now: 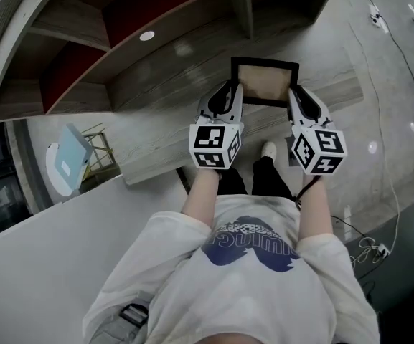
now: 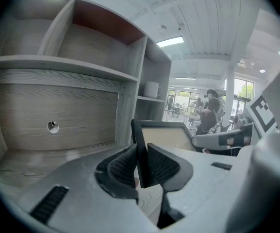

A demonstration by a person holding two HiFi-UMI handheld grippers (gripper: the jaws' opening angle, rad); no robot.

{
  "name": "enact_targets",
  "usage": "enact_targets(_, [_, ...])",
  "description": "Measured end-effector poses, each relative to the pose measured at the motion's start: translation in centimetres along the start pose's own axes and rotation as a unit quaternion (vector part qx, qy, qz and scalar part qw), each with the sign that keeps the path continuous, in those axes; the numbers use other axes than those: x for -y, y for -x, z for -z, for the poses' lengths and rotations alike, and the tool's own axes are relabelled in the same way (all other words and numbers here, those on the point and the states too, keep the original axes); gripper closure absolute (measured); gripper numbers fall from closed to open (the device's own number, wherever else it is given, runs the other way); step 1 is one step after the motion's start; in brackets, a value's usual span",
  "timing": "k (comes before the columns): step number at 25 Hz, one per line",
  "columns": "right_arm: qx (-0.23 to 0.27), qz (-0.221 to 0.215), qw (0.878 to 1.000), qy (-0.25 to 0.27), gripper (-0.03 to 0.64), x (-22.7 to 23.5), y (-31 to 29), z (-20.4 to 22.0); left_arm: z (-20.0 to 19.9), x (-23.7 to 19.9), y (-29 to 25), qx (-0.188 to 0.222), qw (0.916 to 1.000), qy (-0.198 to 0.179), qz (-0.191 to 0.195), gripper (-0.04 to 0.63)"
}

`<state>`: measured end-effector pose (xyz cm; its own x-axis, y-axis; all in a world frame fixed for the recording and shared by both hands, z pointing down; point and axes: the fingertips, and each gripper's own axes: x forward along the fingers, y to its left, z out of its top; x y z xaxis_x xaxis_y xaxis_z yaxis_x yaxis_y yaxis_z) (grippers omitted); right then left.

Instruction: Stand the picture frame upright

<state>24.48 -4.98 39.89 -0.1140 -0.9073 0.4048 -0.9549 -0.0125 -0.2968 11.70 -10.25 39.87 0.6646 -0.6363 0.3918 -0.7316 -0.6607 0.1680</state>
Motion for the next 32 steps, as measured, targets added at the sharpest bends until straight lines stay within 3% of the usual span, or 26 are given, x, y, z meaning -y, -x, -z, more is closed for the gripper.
enact_targets(11, [-0.014,-0.037,0.999,0.017,0.548,3.5,-0.8,-0.3,0.6,2.1,-2.5,-0.001,0.9995,0.007,-0.03,0.52])
enact_targets(22, [-0.023,-0.005,0.999,0.037,0.548,2.1,-3.9,-0.9,0.0,-1.3,-4.1,0.001,1.0,0.009,0.004,0.52])
enact_targets(32, [0.0,-0.018,0.998,0.061,0.548,0.4,-7.2,-2.0,-1.3,-4.5,-4.5,0.047,0.9988,-0.002,0.012,0.517])
